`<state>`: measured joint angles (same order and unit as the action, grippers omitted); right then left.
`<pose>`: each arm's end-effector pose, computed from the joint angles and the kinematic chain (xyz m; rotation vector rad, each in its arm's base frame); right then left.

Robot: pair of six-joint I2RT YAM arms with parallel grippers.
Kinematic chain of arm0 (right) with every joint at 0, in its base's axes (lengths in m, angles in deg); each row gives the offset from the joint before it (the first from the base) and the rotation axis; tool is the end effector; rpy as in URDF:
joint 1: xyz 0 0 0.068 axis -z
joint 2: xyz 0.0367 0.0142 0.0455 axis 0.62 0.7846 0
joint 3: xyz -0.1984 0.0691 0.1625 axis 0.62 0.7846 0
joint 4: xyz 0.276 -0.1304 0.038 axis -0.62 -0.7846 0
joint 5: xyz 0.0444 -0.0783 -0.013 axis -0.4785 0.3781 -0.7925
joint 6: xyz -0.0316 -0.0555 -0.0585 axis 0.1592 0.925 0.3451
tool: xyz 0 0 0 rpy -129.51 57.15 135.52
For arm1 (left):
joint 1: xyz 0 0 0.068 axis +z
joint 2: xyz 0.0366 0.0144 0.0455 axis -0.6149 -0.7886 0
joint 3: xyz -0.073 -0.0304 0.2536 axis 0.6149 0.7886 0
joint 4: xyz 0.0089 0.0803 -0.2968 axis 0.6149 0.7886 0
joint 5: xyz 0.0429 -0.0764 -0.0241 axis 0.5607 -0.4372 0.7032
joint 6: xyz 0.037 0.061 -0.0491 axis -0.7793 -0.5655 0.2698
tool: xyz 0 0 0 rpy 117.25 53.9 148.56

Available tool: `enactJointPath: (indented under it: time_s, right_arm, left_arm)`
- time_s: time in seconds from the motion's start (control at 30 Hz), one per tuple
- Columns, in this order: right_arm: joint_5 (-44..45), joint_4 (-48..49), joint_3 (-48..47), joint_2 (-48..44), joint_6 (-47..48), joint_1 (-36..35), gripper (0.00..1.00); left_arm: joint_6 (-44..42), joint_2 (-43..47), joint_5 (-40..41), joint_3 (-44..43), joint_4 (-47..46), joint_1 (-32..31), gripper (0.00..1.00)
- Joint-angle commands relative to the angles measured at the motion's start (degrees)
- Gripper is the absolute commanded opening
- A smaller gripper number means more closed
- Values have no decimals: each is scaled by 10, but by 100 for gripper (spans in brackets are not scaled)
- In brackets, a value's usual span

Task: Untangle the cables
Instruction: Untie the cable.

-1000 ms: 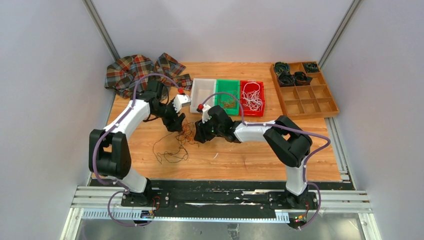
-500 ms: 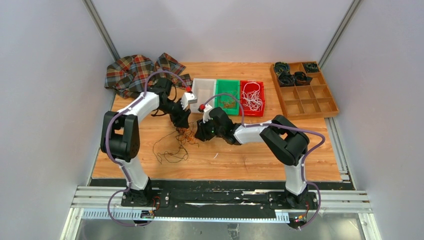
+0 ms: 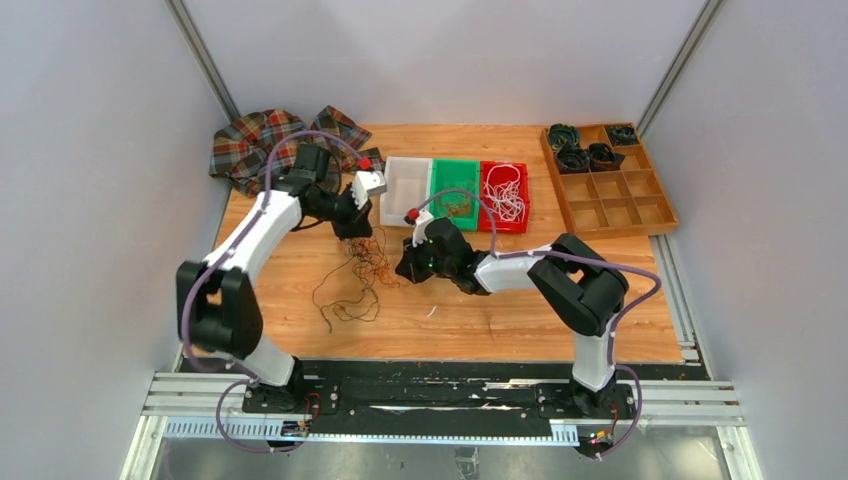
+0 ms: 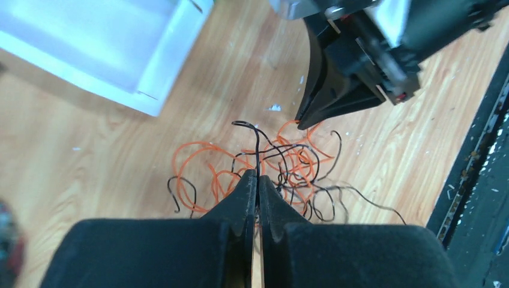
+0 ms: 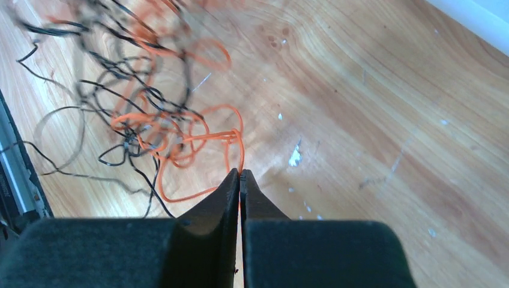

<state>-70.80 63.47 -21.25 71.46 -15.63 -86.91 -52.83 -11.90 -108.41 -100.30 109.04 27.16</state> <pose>0.2926 0.3623 0.0883 -0.6776 2.0284 1.0239 0.3675 -0.1209 0.1985 1.2789 2.1070 -0.7327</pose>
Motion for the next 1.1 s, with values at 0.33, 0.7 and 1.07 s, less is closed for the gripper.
enactJointPath:
  time_s: [0.33, 0.7, 1.07]
  right_arm:
    - [112, -48, 131, -245, 30, 4, 1]
    - [188, -160, 112, -416, 92, -17, 1]
    - [354, -275, 175, -595, 86, 27, 1]
  left_arm:
    - [54, 270, -2, -27, 97, -2, 1]
    - [67, 317, 44, -33, 108, -4, 0]
    - [-7, 330, 254, 9, 114, 16, 1]
